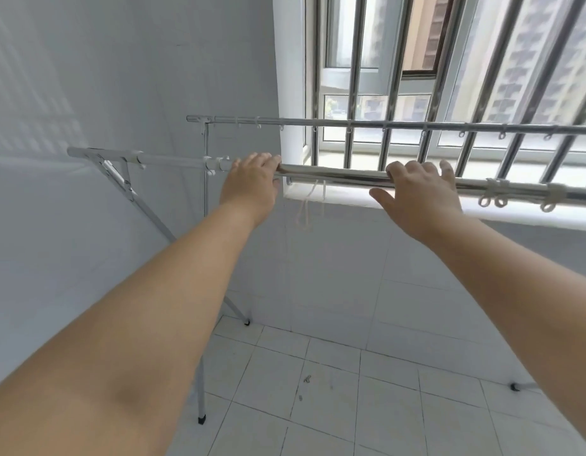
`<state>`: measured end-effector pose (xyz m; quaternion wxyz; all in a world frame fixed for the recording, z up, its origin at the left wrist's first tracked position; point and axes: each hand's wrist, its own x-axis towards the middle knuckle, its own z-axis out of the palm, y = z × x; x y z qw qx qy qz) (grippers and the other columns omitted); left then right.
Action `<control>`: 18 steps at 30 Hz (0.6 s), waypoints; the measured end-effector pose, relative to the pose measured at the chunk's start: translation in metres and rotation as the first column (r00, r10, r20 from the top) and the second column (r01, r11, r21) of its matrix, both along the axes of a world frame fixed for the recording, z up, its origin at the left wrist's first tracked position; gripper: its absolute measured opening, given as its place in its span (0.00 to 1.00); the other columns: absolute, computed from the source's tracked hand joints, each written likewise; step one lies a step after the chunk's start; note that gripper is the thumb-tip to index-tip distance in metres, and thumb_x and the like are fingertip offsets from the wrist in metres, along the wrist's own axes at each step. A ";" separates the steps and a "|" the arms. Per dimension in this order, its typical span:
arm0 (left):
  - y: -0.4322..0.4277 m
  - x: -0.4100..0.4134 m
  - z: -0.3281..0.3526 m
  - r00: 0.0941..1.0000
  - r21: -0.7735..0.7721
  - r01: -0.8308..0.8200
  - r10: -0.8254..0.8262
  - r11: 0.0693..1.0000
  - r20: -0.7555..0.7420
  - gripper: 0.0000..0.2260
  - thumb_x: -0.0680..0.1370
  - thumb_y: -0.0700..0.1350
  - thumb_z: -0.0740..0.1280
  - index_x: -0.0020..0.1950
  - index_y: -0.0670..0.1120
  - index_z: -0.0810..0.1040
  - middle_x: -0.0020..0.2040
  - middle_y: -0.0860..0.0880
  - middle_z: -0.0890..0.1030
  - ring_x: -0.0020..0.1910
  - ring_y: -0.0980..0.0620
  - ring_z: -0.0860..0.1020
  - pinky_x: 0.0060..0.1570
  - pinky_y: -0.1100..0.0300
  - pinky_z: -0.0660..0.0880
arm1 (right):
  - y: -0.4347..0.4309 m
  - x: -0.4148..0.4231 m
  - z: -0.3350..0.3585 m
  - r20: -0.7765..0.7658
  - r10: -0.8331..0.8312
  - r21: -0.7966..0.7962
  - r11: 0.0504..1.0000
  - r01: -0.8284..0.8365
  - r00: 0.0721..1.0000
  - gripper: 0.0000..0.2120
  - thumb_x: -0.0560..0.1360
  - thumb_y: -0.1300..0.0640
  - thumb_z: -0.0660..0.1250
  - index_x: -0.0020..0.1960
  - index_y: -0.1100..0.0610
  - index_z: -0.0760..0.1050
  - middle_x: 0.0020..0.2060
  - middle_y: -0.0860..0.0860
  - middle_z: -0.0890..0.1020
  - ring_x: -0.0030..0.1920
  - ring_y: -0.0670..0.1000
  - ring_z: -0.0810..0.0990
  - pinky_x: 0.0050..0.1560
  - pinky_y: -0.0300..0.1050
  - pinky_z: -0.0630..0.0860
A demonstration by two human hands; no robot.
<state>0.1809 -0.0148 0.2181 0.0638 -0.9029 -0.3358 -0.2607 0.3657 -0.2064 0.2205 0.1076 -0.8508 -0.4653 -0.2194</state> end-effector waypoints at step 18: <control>0.035 -0.018 0.005 0.995 0.283 0.083 -0.066 0.955 -0.069 0.14 0.81 0.51 0.56 0.58 0.43 0.73 0.54 0.44 0.77 0.55 0.42 0.75 0.46 0.48 0.71 | 0.037 0.006 -0.029 0.201 -0.010 0.409 0.909 -0.075 0.980 0.23 0.75 0.38 0.62 0.47 0.60 0.74 0.43 0.58 0.79 0.49 0.61 0.73 0.53 0.53 0.56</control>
